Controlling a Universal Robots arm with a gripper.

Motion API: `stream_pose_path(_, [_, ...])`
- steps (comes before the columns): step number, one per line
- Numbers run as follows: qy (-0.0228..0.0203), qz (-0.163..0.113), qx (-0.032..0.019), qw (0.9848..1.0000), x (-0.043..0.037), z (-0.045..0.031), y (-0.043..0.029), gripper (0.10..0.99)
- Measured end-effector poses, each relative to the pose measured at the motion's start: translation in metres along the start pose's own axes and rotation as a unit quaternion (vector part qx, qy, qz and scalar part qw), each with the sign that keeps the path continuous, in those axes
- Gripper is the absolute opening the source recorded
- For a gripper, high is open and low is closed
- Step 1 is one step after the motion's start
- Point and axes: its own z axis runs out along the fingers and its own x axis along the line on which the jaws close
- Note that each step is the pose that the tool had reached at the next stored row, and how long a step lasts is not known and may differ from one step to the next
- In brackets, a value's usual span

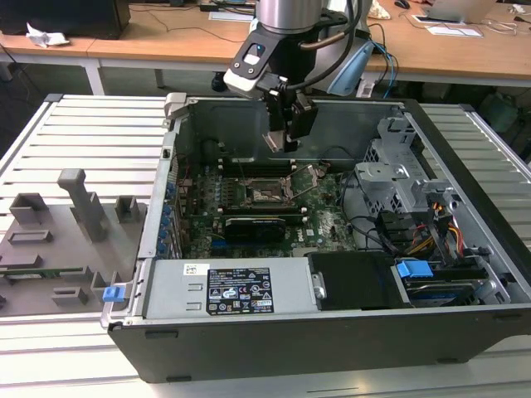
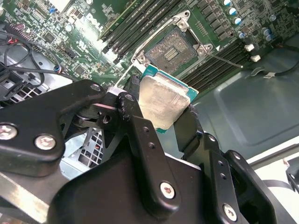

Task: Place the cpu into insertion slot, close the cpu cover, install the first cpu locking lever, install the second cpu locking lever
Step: 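Place the cpu into insertion slot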

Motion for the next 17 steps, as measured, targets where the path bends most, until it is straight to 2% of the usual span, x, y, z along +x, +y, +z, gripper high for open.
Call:
stream_pose_path(4, [-0.0002,0.002,0.0,1.0,0.0,0.0021,-0.0002,0.537])
stream_pose_path(11, [-0.0053,0.032,0.0002,0.9995,-0.0002,0.0102,-0.0009,0.537])
stream_pose_path(17, [-0.0099,0.084,-0.0006,0.9964,-0.0003,0.016,-0.0014,0.537])
